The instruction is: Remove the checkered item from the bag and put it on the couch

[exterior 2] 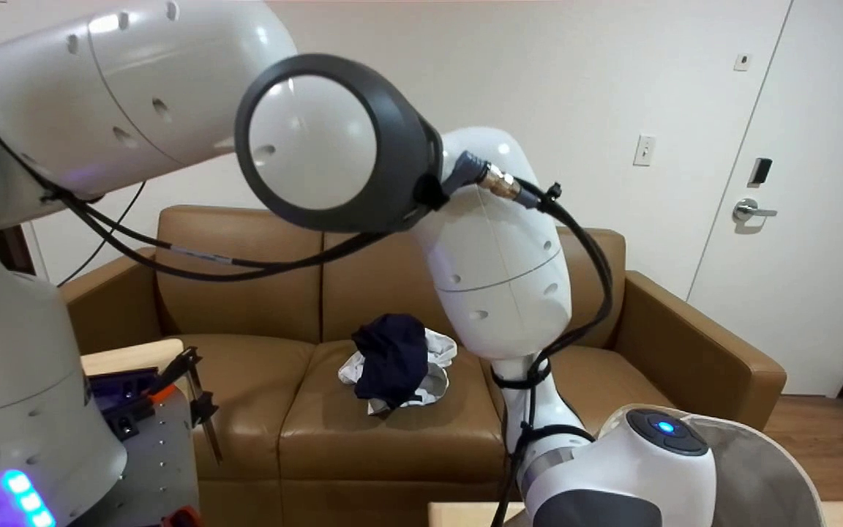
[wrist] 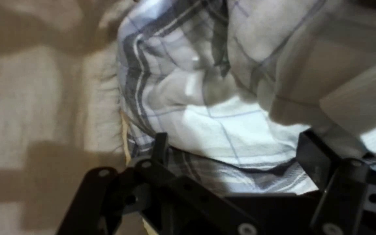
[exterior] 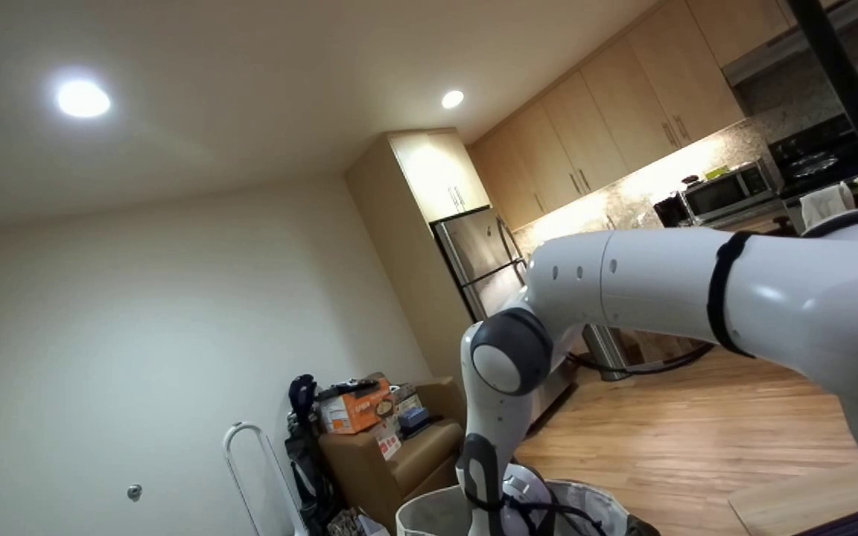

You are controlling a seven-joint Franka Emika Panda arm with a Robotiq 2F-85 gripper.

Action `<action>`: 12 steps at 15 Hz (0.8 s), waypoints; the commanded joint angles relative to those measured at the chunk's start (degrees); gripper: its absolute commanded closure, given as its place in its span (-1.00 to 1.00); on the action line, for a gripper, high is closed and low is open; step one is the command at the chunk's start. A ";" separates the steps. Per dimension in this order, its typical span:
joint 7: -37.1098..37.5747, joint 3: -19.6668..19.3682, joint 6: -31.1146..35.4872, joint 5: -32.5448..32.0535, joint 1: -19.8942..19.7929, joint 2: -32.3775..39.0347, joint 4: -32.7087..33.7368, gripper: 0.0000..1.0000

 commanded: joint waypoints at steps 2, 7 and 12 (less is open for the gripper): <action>-2.76 7.42 1.16 -0.30 -7.46 6.51 7.44 -1.00; -4.00 12.26 -2.50 -0.55 -12.42 11.91 13.65 -1.00; -8.40 17.69 -18.80 1.64 -16.18 13.54 19.22 -0.06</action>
